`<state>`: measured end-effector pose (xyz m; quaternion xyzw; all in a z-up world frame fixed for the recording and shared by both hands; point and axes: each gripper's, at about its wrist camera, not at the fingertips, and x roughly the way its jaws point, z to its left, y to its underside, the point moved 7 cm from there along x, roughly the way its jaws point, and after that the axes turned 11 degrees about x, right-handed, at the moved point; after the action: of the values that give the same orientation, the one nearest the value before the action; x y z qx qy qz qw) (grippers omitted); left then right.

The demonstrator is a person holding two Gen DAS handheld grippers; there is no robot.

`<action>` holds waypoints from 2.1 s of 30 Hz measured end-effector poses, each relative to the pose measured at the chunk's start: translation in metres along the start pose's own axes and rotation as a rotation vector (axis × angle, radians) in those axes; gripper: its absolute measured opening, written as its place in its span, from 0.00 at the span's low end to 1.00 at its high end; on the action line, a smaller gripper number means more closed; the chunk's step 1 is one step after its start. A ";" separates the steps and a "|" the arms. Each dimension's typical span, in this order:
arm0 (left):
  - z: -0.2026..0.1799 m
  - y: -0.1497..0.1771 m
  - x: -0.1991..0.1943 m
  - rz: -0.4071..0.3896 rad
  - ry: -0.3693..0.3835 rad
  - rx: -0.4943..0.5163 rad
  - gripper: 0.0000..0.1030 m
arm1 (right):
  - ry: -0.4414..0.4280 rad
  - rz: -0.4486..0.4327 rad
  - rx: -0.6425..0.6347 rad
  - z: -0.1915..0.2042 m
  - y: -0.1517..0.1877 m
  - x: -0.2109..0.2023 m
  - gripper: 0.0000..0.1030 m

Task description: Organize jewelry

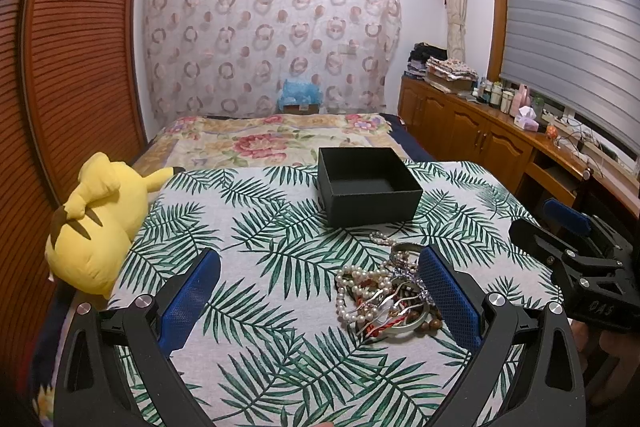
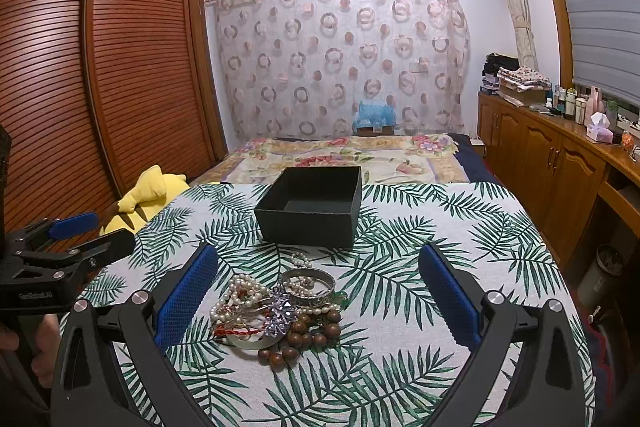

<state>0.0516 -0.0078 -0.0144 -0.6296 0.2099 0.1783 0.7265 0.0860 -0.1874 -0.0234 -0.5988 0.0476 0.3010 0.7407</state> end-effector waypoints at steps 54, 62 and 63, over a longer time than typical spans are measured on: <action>-0.038 0.042 0.129 0.236 0.329 0.103 0.45 | -0.188 0.559 -0.153 -0.026 0.049 0.161 0.07; -0.055 0.047 0.139 0.266 0.367 0.177 0.44 | -0.154 0.495 -0.131 -0.040 0.036 0.155 0.06; -0.056 0.049 0.141 0.274 0.363 0.187 0.44 | -0.154 0.493 -0.130 -0.042 0.036 0.153 0.06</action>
<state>0.1416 -0.0568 -0.1366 -0.5470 0.4361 0.1387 0.7010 0.2049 -0.1622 -0.1317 -0.5907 0.1161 0.5195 0.6064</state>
